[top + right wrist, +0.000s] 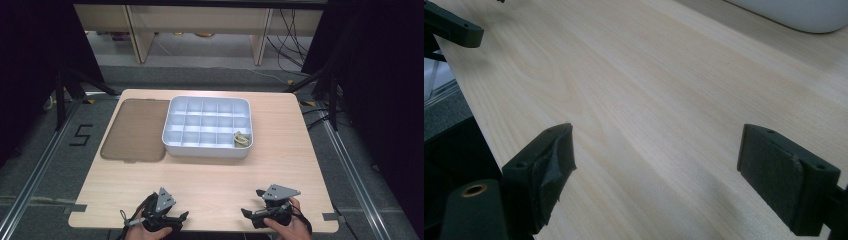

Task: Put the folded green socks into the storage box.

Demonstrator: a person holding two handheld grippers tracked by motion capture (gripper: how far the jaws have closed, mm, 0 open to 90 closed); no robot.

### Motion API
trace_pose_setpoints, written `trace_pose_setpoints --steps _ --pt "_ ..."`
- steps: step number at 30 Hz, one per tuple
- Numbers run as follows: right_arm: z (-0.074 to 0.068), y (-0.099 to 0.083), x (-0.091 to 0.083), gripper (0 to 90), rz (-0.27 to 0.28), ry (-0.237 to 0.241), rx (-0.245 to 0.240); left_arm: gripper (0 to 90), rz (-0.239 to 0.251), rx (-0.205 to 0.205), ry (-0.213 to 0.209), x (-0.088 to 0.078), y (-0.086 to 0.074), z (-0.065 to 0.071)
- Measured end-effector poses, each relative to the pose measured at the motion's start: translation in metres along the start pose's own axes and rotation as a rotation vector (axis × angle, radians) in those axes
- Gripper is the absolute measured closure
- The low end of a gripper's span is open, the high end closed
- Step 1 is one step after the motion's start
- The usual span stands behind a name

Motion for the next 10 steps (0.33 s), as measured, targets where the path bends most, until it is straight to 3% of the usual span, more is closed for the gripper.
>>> trace_pose_setpoints --steps 5,7,10 --pt "0.0011 -0.0005 -0.0007 15.9 -0.005 0.000 0.009 20.8 0.001 0.003 0.000 0.0002 0.0001 0.0001" --pt "0.0007 -0.0002 0.0004 15.9 -0.008 0.030 0.001 20.8 0.002 0.000 0.000 0.0002 0.0000 0.0001" --pt "0.0004 0.0001 0.0002 15.9 0.005 -0.008 -0.004 20.7 -0.008 0.011 0.002 -0.0003 -0.0003 -0.0008"
Point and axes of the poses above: each handheld gripper's, and its own axes: x roughly forward along the jaws, y roughly out of its top, z roughly to its right, the point moved 4 cm from there along x, roughly forward along the jaws, and after that the axes turned 9 degrees about -z, right-handed, at the moved point
